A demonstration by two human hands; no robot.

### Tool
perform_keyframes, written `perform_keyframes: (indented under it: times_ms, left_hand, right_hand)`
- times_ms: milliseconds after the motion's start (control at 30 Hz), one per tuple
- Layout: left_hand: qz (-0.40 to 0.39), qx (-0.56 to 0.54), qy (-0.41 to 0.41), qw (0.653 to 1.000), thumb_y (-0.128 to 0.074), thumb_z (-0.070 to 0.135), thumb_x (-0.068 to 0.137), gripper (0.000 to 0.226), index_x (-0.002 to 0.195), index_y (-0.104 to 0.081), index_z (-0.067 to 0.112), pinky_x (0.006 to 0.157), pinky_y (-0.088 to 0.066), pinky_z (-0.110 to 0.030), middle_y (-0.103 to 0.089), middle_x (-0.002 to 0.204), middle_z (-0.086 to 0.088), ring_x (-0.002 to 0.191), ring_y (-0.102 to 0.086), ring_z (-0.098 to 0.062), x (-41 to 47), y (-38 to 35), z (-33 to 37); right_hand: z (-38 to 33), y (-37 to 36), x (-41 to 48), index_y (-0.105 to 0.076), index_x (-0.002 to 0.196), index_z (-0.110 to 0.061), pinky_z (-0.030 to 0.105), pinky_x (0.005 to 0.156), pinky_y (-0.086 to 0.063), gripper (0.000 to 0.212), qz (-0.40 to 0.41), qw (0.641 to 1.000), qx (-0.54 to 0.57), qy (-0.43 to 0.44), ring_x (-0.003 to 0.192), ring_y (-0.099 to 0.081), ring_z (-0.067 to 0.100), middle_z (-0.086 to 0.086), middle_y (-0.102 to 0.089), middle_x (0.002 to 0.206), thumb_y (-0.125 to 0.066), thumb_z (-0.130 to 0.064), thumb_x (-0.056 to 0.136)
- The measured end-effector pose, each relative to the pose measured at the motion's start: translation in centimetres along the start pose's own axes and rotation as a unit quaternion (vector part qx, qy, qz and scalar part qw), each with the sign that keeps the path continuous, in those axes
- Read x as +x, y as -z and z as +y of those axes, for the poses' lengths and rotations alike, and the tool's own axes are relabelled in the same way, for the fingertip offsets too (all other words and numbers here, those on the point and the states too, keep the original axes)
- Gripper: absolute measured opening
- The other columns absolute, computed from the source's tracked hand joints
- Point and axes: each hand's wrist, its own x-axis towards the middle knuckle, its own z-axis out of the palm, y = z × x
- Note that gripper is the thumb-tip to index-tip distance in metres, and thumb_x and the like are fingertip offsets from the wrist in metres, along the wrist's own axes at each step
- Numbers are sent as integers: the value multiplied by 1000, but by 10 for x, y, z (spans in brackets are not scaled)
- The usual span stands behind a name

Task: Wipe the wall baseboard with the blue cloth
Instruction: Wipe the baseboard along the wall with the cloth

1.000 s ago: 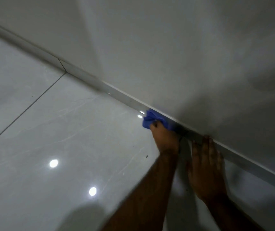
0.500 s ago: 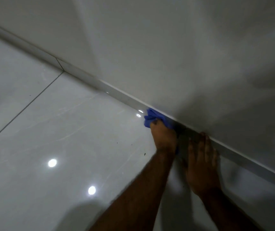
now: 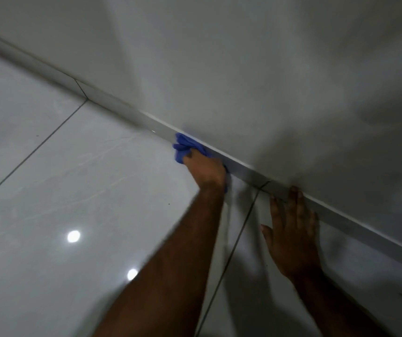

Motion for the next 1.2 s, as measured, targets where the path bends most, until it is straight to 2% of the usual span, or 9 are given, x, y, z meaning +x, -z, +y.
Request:
perform_keyframes:
  times_ms: [167,267,433,600,733,833,933,1067,1200]
  left_hand:
    - [-112,48,-70,990,-46,-2,97,26,122,-55,-2,95,-42,-25,-56,127,-18,111,-54,-29,-64,-29,-30]
    - [-79,4,-67,995,-49,-6,93,16,102,-60,0,71,-41,-13,-60,104,-17,94,-54,-25,-41,-15,-24]
    - [6,60,-2,998,-50,8,94,34,123,-61,-6,91,-52,-37,-63,127,-24,118,-61,-38,55,31,11]
    - [37,43,-25,998,-48,1,95,36,130,-55,-8,100,-44,-30,-58,133,-22,123,-56,-34,74,43,16]
    - [-63,50,-8,997,-51,1,91,34,123,-60,-4,106,-45,-35,-61,130,-22,121,-57,-38,31,34,-5]
    - [-203,14,31,979,-54,5,90,22,106,-68,0,93,-58,-41,-71,110,-19,101,-69,-33,15,48,-6]
    - [-335,32,20,941,-57,4,80,14,78,-68,12,58,-57,-26,-69,73,-2,71,-69,-19,5,79,21]
    - [-438,70,31,896,-58,6,56,20,68,-72,14,69,-53,-32,-71,71,-5,74,-66,-23,-10,134,74]
    - [-521,131,78,840,-66,12,53,31,82,-75,13,85,-52,-42,-75,88,-13,85,-70,-32,-35,195,134]
  right_hand:
    - [-8,-3,3,-31,159,-14,65,119,-21,73,-12,1000,21,-19,156,-11,45,29,-6,169,-26,-53,97]
    - [-10,-4,4,-28,160,-16,65,118,-21,74,-10,1000,13,-16,156,-10,45,28,-3,169,-31,-54,97]
    - [-7,-2,2,-30,159,-15,64,118,-23,72,4,1000,1,-7,156,-13,46,30,-7,168,-41,-52,98]
    - [-10,10,2,-32,159,-16,62,116,-29,73,-9,1000,23,-6,155,-15,47,31,-10,167,-40,-51,96]
    - [-15,29,4,-34,158,-15,54,121,-31,77,-56,995,84,-10,154,-14,49,34,-10,166,-59,-47,92]
    - [-17,51,14,-52,147,-10,46,109,-47,63,-56,976,209,-29,142,-46,41,27,-41,157,-69,-35,92]
    - [-28,86,44,-63,132,-13,42,97,-56,52,-104,862,485,-106,117,-66,33,15,-68,129,-72,-42,90]
    - [-43,160,69,-60,138,-34,37,90,-60,77,-342,518,765,-172,121,-69,21,-3,-70,135,-77,-68,72]
    - [-53,239,59,-64,135,-23,30,82,-63,60,-357,438,809,-161,116,-73,18,3,-74,130,-82,-38,79]
